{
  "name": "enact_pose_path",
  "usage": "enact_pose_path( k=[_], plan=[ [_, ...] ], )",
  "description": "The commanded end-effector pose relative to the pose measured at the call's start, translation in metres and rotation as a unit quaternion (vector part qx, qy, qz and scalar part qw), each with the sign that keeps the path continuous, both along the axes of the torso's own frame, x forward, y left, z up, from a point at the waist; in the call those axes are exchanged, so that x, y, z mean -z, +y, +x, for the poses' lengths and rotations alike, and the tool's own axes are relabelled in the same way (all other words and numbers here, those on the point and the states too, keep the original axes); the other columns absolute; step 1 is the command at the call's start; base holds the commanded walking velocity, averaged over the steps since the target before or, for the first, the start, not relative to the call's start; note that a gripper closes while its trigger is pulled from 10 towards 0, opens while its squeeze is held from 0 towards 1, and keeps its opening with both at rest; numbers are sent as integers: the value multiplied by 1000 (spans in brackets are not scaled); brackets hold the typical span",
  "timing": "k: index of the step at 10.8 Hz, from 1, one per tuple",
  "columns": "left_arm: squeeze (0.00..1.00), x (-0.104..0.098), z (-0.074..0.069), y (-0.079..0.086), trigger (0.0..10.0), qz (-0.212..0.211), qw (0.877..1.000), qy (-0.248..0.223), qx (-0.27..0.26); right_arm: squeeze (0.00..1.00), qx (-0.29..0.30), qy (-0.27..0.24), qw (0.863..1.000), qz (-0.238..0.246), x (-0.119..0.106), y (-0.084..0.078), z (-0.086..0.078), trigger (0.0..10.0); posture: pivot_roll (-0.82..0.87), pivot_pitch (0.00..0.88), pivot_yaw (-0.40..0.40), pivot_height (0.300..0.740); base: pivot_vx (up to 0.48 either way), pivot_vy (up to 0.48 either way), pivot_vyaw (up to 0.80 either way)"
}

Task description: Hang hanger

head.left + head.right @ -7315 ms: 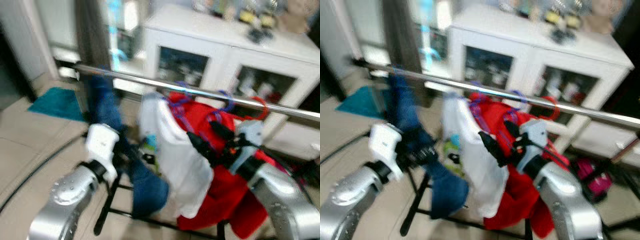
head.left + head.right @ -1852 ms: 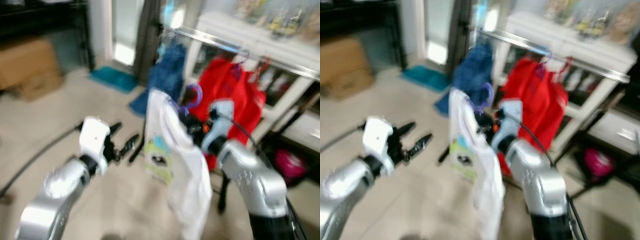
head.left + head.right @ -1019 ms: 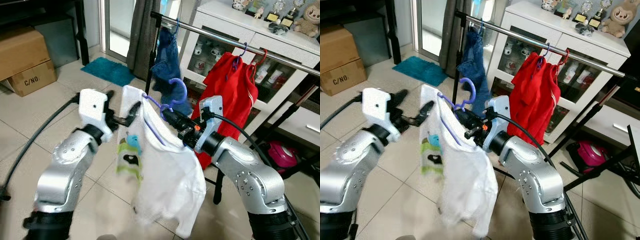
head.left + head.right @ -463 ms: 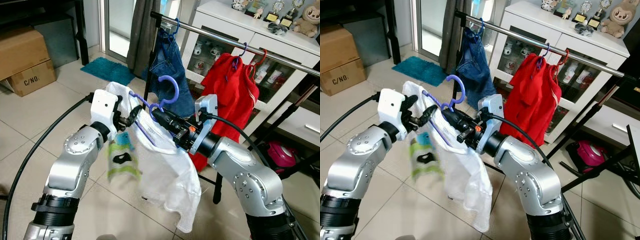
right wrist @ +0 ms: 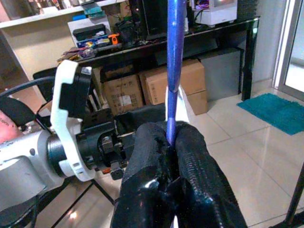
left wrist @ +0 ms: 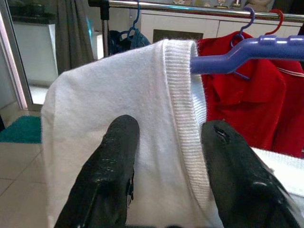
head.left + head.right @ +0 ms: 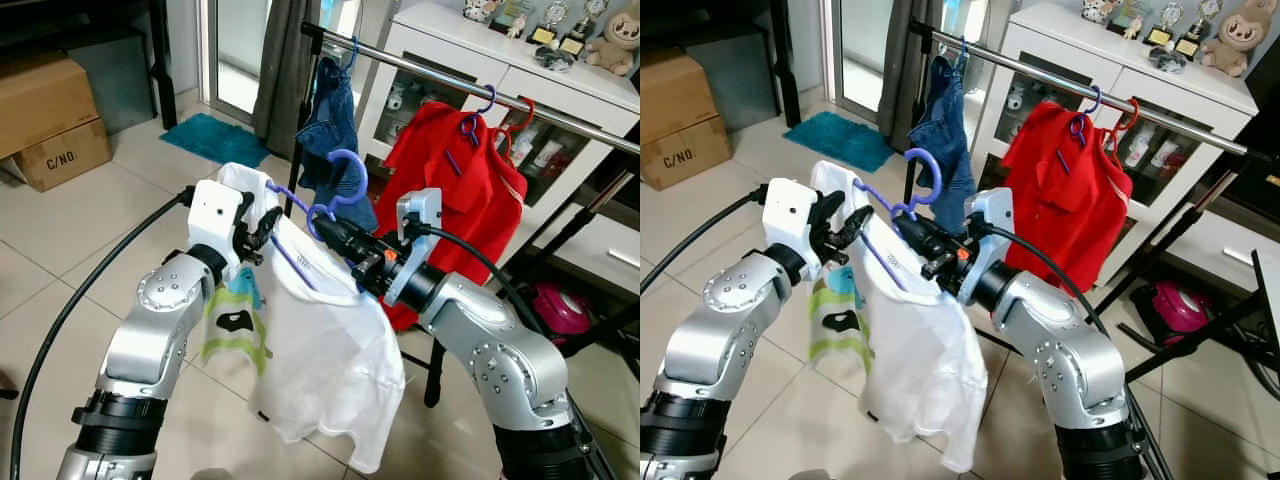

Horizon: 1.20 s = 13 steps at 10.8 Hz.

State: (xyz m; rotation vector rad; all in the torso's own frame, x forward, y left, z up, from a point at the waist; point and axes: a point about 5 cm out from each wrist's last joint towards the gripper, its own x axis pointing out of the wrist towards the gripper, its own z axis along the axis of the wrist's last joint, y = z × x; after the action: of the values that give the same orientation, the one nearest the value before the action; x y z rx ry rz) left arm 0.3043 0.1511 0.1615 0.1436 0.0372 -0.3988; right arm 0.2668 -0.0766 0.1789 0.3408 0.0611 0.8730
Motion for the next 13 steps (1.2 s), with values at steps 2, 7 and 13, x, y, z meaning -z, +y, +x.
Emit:
enact_pose_path(
  k=[2, 7, 13],
  plan=[
    [0, -1, -2, -6, 0, -1, 1000, -8, -3, 0, 13, -20, 1000, 11, -8, -6, 5, 0, 18, 0, -205, 740, 0, 0, 0],
    [0, 2, 1, -4, 0, -15, 1000, -5, -6, 0, 7, -22, 1000, 17, -9, -4, 4, 0, 20, 0, -206, 740, 0, 0, 0],
    [0, -4, -12, -9, 0, -15, 998, 0, 66, 0, 42, 12, 997, -70, 13, -14, 11, 0, 22, 0, -208, 740, 0, 0, 0]
  ],
)
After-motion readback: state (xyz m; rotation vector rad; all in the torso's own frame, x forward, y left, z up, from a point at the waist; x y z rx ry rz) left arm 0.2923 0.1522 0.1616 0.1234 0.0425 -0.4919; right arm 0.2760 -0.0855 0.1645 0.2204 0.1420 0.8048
